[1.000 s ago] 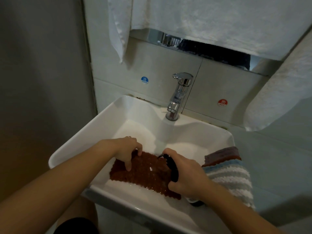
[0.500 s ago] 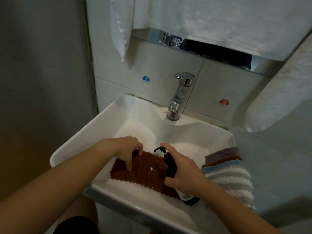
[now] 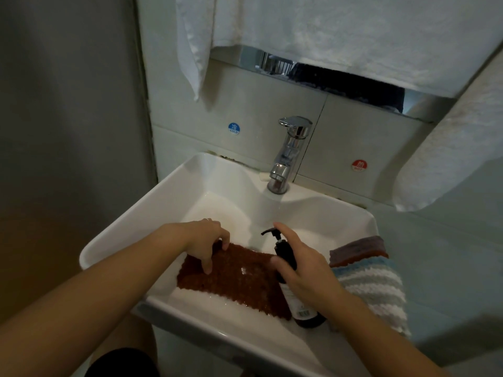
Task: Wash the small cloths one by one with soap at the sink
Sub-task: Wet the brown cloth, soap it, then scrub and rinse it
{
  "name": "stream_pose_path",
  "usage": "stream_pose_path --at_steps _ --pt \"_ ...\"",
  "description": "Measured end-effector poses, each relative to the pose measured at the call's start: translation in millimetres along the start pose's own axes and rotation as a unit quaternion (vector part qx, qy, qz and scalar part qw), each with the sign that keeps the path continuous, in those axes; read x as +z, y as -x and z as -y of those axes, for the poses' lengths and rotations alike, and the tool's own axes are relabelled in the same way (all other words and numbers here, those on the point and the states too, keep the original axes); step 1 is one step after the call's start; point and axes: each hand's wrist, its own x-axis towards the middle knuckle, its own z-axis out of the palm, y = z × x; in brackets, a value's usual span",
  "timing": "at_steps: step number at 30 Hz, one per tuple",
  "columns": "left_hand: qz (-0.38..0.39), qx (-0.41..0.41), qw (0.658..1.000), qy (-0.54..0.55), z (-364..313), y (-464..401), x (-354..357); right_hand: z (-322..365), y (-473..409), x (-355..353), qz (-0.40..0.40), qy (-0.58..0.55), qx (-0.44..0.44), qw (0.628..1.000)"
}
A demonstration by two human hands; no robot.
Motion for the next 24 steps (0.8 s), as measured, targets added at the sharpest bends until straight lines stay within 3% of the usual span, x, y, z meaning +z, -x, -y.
stream_pose_path --at_steps 5,13,24 --pt "-0.001 0.0 1.0 0.002 0.1 -0.2 0.5 -14.5 -15.2 -18.9 -0.095 -0.037 0.077 0.992" --pt "-0.002 0.001 1.0 0.006 1.5 -1.5 2.5 -33.6 -40.8 -41.2 -0.176 -0.155 0.173 0.957" --pt "0.0 0.0 1.0 0.007 0.8 -1.8 0.6 -49.0 -54.2 -49.2 -0.191 -0.23 0.23 0.926"
